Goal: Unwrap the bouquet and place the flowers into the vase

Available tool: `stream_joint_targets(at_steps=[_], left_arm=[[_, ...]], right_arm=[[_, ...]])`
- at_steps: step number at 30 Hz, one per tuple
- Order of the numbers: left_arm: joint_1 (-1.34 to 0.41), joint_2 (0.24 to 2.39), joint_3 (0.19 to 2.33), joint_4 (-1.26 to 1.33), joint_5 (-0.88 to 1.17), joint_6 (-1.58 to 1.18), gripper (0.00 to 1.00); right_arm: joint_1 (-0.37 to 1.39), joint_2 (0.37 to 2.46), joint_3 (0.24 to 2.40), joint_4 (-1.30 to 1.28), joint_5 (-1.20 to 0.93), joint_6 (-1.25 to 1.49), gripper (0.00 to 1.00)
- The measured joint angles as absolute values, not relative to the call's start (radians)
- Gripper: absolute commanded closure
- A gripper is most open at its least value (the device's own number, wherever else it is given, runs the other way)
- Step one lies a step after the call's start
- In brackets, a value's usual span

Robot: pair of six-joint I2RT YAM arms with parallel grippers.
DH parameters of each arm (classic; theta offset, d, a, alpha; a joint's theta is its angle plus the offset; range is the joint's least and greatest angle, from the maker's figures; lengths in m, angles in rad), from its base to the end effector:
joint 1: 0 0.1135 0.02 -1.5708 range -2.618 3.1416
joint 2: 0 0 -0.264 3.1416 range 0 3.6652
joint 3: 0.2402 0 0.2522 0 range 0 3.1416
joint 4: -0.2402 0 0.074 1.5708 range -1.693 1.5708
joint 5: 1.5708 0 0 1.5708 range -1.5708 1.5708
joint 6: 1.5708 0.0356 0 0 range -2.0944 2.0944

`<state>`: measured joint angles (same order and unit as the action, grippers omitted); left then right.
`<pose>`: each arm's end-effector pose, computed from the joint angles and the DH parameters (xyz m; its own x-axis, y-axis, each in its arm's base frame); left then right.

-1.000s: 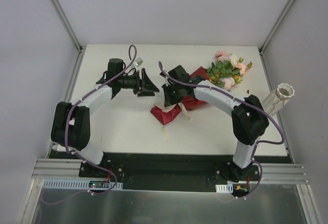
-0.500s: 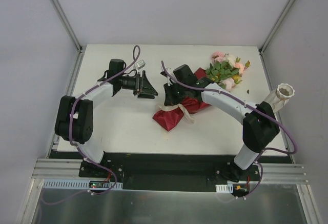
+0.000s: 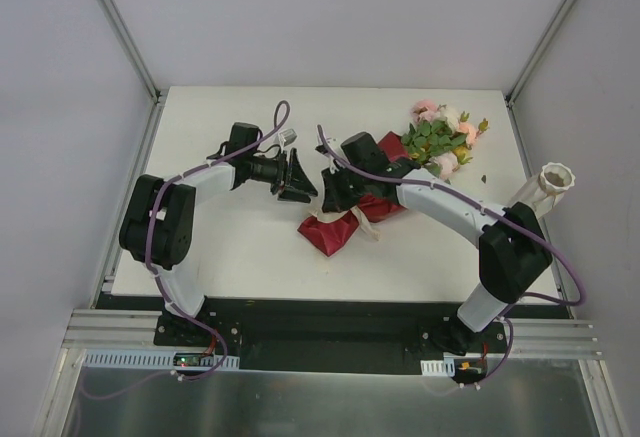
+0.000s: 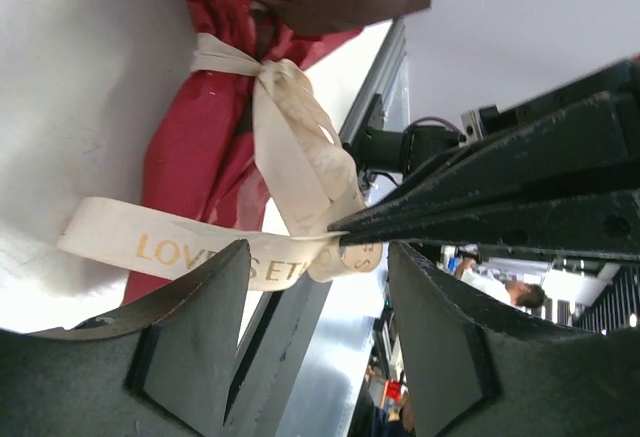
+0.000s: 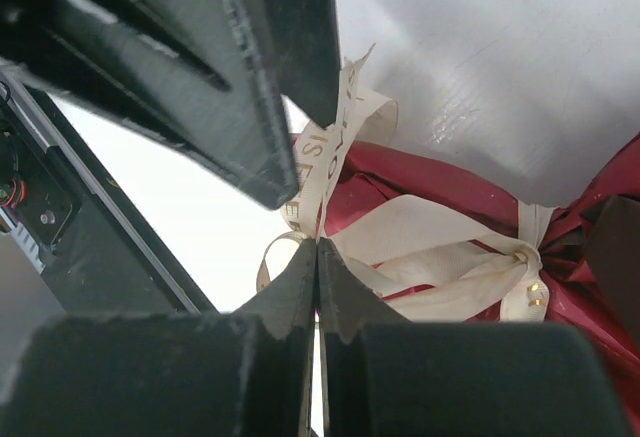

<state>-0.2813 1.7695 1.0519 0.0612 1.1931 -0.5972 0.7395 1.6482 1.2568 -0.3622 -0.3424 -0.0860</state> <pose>0.3416 -0.1332 0.2033 -0.9402 0.0558 -0.3361 0.3399 0.2192 -0.9145 0.2639 0.2569 0.2651 -0.4336 -0.5050 -0.7463 -0.8561 0.4894 0.1663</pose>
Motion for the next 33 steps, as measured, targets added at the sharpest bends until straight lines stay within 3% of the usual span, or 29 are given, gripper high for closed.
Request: stream_joint_targets(at_steps=[19,23,24,25,29,33], left_arm=[[-0.302,1.769,1.047,-0.015,0.873,-0.651,0.52],[-0.321,1.762,1.029,-0.024,0.854,-0.662,0.77],[-0.322,1.759,1.025,-0.026,0.851,-0.664,0.9],[-0.322,1.755,1.021,-0.028,0.849,-0.665,1.0],[-0.328,1.729,1.012,-0.038,0.827,-0.662,1.0],[-0.34,1.67,1.0,-0.039,0.789,-0.64,1.0]], right_arm=[[0.863,1.648,1.256,-0.32,-0.12,-0.073,0.99],[0.877,1.649,1.256,-0.317,-0.067,-0.068,0.99],[0.88,1.649,1.256,-0.317,-0.058,-0.067,0.99],[0.882,1.649,1.256,-0.317,-0.051,-0.067,0.98],[0.895,1.649,1.256,-0.318,-0.034,-0.06,0.85],[0.904,1.647,1.243,-0.306,-0.033,-0.039,0.65]])
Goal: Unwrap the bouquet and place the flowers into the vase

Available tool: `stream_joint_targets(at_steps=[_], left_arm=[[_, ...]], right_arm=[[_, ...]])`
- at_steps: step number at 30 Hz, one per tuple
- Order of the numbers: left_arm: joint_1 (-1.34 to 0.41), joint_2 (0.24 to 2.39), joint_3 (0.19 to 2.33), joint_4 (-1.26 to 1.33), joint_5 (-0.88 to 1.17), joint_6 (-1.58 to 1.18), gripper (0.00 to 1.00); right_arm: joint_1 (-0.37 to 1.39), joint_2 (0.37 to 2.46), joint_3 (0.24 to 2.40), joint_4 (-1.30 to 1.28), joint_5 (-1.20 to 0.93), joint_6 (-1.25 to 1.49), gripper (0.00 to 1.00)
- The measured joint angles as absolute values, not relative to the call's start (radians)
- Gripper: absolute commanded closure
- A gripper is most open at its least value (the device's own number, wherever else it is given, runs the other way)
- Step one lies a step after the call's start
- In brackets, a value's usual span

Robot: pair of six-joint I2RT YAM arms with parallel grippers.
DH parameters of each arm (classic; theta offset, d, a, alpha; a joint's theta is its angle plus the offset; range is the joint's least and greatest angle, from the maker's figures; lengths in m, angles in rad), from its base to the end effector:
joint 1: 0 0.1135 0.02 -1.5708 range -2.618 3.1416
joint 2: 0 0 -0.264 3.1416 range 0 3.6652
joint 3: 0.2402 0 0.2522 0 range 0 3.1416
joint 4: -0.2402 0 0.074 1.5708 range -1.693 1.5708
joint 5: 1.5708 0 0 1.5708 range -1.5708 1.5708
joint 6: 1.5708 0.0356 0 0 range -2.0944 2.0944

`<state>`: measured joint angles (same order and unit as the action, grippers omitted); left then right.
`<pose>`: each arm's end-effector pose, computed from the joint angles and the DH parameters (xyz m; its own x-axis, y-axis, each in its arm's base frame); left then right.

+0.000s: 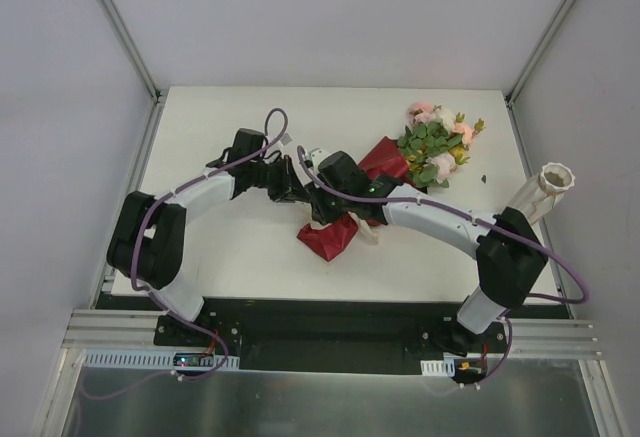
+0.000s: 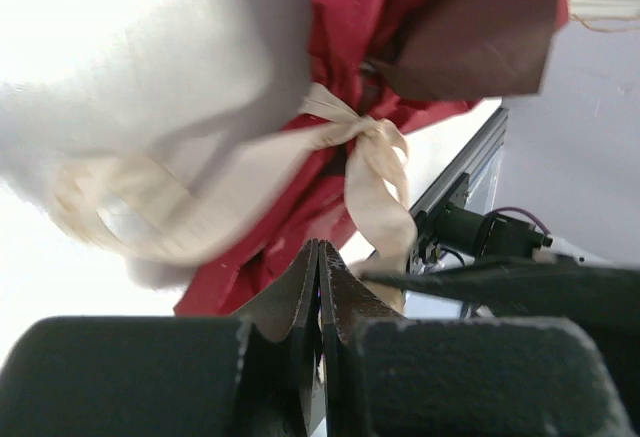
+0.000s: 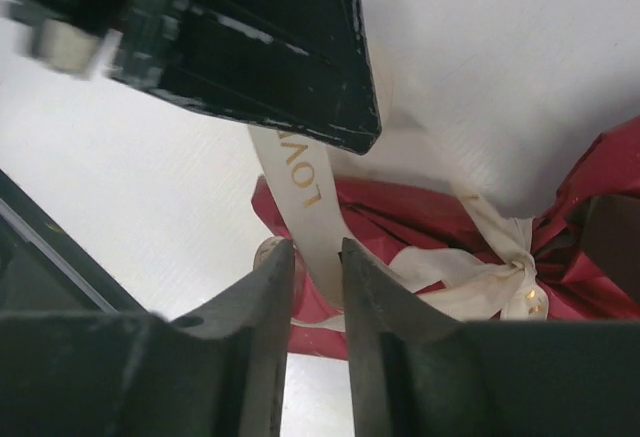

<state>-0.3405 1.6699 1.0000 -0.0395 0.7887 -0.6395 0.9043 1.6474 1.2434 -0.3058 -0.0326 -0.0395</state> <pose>0.3220 -0.1409 0.2066 -0.9359 -0.1146 -0.3330 0.2296 0.5186 -0.8236 0.2292 0.2932 0.2642 -0.3710 -0.5354 -0.7587 -0.8161 0.5778 -0.0087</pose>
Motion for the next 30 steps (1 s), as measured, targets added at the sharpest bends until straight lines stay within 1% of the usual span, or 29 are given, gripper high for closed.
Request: stream_joint_targets(at_steps=[1,2,5,6,11,18,23,28,30], left_arm=[[-0.349,1.644,0.993,-0.041,0.772,-0.633,1.0],[-0.357,1.62,0.988,-0.044,0.762,-0.627,1.0],[-0.395,1.561,0.987,-0.073,0.711,-0.597,1.0],[-0.409,1.548,0.992,-0.093,0.693,-0.585,1.0],[-0.459,1.531,1.031,-0.165,0.642,-0.566,1.0],[-0.458,1.497,1.033,-0.208,0.619,-0.587,1.0],[-0.458,1.473,1.037,-0.221,0.619,-0.622,1.0],[-0.458,1.463,1.051,-0.223,0.624,-0.654,1.0],[-0.458,1.463,1.052,-0.224,0.627,-0.667,1.0]], right_arm=[[0.906,1.643,1.227,-0.297,-0.033,-0.035,0.63],[0.906,1.636,1.212,-0.295,-0.035,-0.029,0.57],[0.906,1.603,1.167,-0.299,-0.041,-0.009,0.49],[0.906,1.592,1.159,-0.303,-0.042,-0.007,0.48],[0.906,1.562,1.156,-0.302,-0.041,-0.024,0.34],[0.907,1.557,1.156,-0.279,-0.041,-0.077,0.29],[0.937,1.542,1.127,-0.213,-0.03,-0.15,0.26],[0.991,1.527,1.061,-0.11,0.025,-0.207,0.26],[1.011,1.527,1.04,-0.074,0.063,-0.226,0.29]])
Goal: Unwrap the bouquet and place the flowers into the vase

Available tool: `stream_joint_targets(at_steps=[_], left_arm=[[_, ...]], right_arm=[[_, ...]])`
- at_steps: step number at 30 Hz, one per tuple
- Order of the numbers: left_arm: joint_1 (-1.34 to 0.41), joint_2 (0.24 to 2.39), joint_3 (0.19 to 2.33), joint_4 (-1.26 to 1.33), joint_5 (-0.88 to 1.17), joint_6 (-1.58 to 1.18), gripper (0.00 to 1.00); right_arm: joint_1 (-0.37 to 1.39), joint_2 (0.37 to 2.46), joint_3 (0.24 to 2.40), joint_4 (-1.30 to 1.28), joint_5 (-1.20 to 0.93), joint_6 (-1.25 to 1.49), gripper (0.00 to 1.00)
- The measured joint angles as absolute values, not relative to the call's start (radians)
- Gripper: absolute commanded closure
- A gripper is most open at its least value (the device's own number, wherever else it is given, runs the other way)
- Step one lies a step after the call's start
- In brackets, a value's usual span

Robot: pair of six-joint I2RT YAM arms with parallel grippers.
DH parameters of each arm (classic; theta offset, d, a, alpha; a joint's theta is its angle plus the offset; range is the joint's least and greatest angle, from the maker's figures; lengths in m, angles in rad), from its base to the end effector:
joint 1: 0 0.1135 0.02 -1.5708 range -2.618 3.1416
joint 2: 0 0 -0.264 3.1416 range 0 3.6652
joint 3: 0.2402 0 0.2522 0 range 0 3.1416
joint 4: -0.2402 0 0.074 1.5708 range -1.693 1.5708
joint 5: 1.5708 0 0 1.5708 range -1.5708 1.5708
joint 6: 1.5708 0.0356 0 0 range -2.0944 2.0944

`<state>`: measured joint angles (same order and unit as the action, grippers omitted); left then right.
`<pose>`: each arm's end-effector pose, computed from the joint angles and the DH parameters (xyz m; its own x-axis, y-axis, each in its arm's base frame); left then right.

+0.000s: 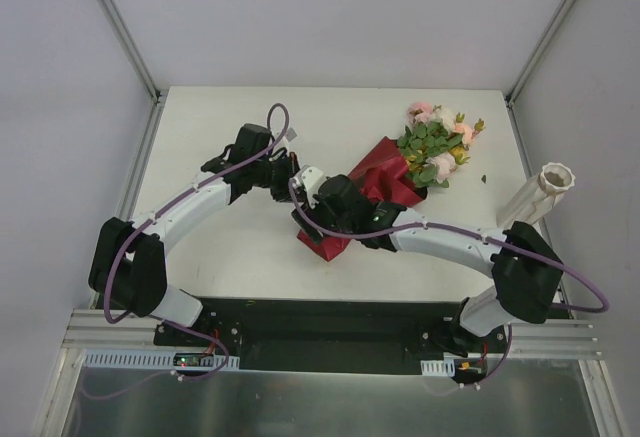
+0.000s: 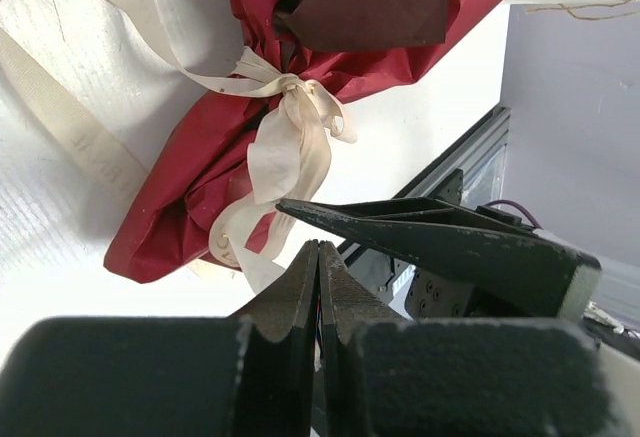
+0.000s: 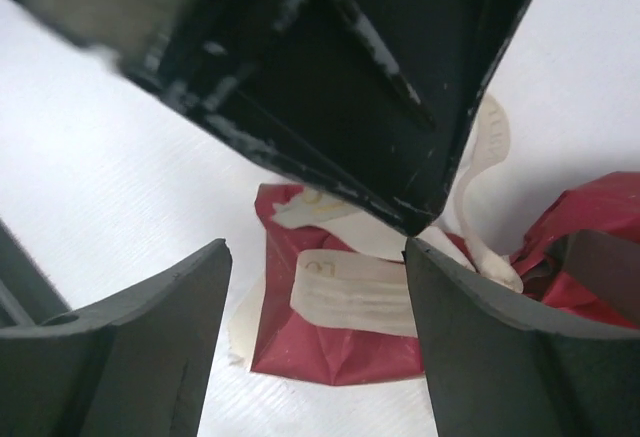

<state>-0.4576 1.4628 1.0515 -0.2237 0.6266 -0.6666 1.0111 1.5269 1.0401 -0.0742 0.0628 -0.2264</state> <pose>0.2804 -0.1614 0.2720 -0.9014 -0.1144 -0.4177 0.2851 0.5692 -0.7712 0.1855 0.2918 0.2574 -0.0918 -0.5684 -0.8176 -0.8601 0.4591 -0.2226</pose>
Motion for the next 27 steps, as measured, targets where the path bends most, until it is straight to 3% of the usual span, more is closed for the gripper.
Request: stream_joint_targets(at_steps=[7,9,10,11,12,13,14,17,20,27], left_arm=[[-0.457,1.461,1.052,-0.227,0.626,-0.696,1.0],[-0.458,1.454,1.052,-0.229,0.625,-0.699,1.0],[-0.458,1.449,1.052,-0.232,0.624,-0.698,1.0],[-0.458,1.443,1.052,-0.236,0.624,-0.698,1.0],[-0.457,1.437,1.052,-0.239,0.619,-0.699,1.0],[-0.453,1.433,1.052,-0.236,0.611,-0.695,0.88],[-0.446,1.431,1.052,-0.235,0.618,-0.694,0.68],[-0.416,1.426,1.051,-0.239,0.638,-0.677,0.38],[-0.361,1.398,1.031,-0.244,0.645,-0.641,0.32],[-0.317,1.398,1.004,-0.278,0.584,-0.53,0.4]], right_arm=[[1.1,1.569,1.033,0.04,0.35,-0.279,0.51],[1.11,1.592,1.033,0.074,0.432,-0.288,0.77],[1.11,1.597,1.033,0.083,0.461,-0.292,0.84],[1.11,1.598,1.032,0.089,0.478,-0.299,0.97],[1.108,1.598,1.029,0.101,0.492,-0.302,0.99],[1.106,1.596,1.019,0.115,0.503,-0.3,0.99],[1.106,1.593,1.003,0.133,0.512,-0.295,0.99],[1.109,1.581,0.953,0.163,0.519,-0.289,0.99],[1.107,1.539,0.895,0.166,0.519,-0.269,0.99],[1.072,1.417,0.863,0.16,0.472,-0.21,0.99]])
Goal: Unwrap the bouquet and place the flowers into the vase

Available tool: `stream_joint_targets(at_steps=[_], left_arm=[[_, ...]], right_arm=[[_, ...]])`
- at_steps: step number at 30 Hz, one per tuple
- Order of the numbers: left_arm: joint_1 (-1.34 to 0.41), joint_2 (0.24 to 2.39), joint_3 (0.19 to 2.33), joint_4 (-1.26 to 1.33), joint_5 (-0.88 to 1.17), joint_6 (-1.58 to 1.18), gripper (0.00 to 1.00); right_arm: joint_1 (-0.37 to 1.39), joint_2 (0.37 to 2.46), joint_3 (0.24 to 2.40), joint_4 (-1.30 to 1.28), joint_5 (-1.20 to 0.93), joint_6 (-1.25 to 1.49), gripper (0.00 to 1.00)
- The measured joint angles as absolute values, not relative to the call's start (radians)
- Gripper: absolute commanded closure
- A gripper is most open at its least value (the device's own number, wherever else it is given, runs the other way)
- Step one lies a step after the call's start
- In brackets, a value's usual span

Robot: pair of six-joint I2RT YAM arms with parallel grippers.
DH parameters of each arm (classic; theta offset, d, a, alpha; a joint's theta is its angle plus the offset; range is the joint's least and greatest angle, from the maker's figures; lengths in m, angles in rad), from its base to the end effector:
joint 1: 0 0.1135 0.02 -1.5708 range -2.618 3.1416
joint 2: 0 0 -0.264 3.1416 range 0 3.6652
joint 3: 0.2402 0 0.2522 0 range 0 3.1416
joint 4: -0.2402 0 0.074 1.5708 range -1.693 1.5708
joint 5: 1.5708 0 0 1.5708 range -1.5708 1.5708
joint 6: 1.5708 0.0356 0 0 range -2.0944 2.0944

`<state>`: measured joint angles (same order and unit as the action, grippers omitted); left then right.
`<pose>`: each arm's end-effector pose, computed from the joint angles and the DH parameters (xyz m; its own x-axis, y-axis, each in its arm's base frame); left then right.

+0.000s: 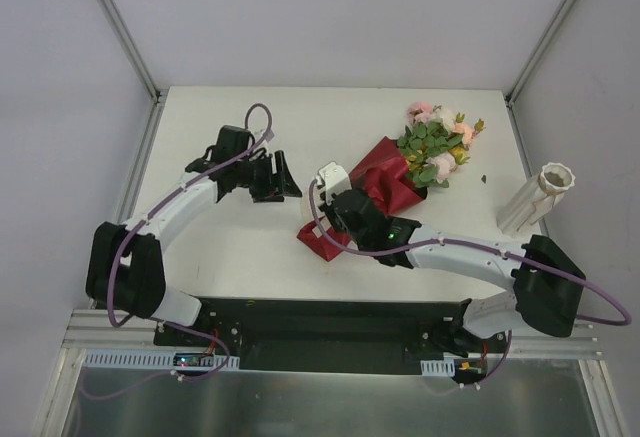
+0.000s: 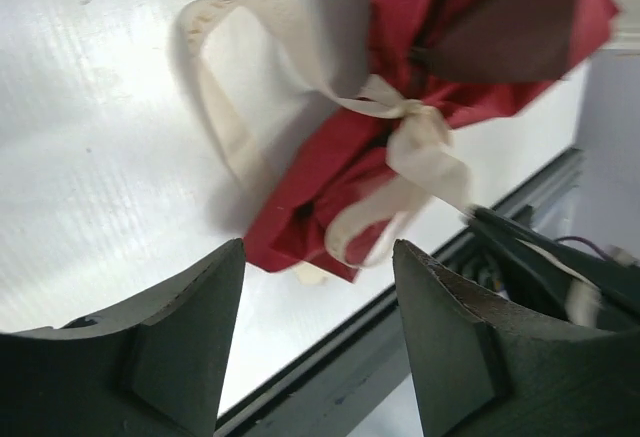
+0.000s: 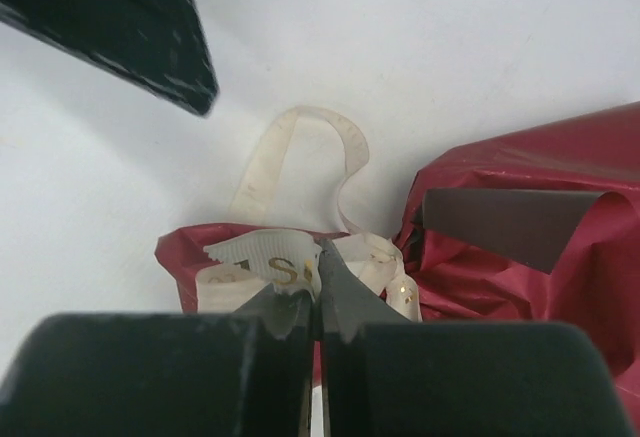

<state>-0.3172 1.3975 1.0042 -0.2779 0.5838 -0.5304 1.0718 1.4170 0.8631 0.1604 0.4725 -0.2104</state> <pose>0.2836 -0.1138 0.2706 -0.8488 -0.1656 -0.5021 0.2793 0.6658 -0.6918 0.1660 0.2707 0.2560 -0.0582 -0.4953 -0.8668 -0.6062 0.7073 -0.3635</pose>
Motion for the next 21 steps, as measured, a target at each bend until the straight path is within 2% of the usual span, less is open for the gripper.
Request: stream_joint_targets(at_steps=[2,7,12,20,21], left_arm=[[-0.329,1.457,1.005,-0.282,0.542,-0.513,0.34],[-0.381,1.655,1.044,-0.317,0.418,-0.482,0.35],[-0.399,1.8,1.143,-0.347,0.343,-0.462,0.43],[-0.424,1.91,1.263,-0.345,0.291,-0.451,0.59],[-0.43,1.926,1.271,-0.345,0.282,-0.448,0.65]], right_arm=[[1.065,1.397,0.863,0.161,0.452,-0.202,0.99],[1.032,1.381,0.863,0.16,0.387,-0.181,0.99],[1.014,1.363,0.862,0.16,0.351,-0.164,0.99],[1.002,1.313,0.862,0.16,0.306,-0.124,0.99],[0.999,1.308,0.862,0.16,0.302,-0.119,0.99]])
